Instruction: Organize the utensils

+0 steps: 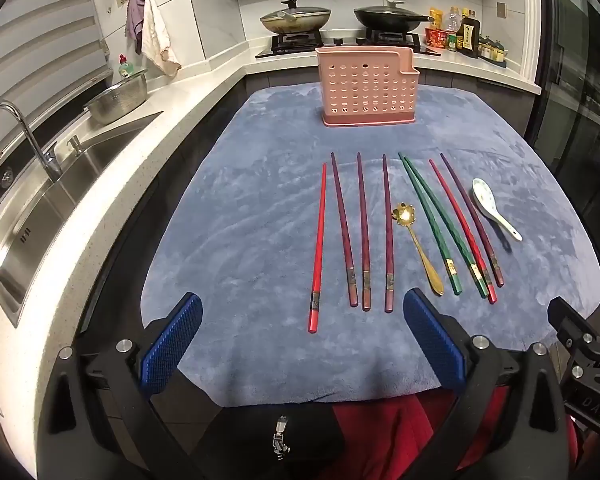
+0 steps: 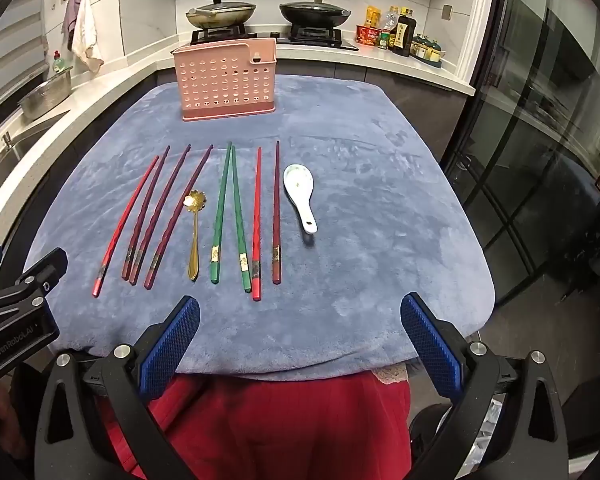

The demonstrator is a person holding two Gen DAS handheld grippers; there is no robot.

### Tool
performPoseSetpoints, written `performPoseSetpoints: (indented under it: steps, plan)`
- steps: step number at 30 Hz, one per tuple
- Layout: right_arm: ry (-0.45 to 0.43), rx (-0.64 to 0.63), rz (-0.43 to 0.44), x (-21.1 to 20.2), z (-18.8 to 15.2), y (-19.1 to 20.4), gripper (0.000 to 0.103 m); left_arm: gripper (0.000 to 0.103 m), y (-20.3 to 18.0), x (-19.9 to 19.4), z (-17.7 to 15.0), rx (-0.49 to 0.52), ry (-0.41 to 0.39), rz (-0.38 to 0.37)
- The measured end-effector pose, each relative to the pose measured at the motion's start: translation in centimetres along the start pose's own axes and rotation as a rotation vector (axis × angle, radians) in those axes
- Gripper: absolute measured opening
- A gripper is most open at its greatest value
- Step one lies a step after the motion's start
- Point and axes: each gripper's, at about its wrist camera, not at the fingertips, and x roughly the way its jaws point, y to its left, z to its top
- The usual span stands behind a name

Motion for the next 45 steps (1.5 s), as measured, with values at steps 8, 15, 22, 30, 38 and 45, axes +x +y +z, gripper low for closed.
performPoseSetpoints:
  steps: [8,15,22,30,38,45]
  plan:
    - [0.001,0.002,0.001,0.18,-0.12,-0.1,0.096,0.096,0.0,0.0,0.0,0.001,0.0,0.003]
    - [0.001,0.002,0.0,0.21,-0.13,-0.08,0.096,0.096,0.0,-0.01,0.0,0.001,0.0,0.002]
    - [0.001,0.002,-0.002,0.21,-0.23,-0.18,0.096,0.096,0.01,0.0,0.0,0.001,0.0,0.003]
    - [0.001,0.002,-0.001,0.18,-0.21,-0.17,0.096,0.096,-0.01,-0.01,0.0,0.002,-0.001,0.004]
    - [0.002,0.003,-0.002,0.12,-0.18,-0.14,0.096,0.096,-0.01,-0.01,0.0,0.002,-0.001,0.004]
    - [0.002,0.003,-0.002,0.09,-0.18,-0.1,0.096,0.096,-0.02,-0.01,0.0,0.002,-0.002,0.004]
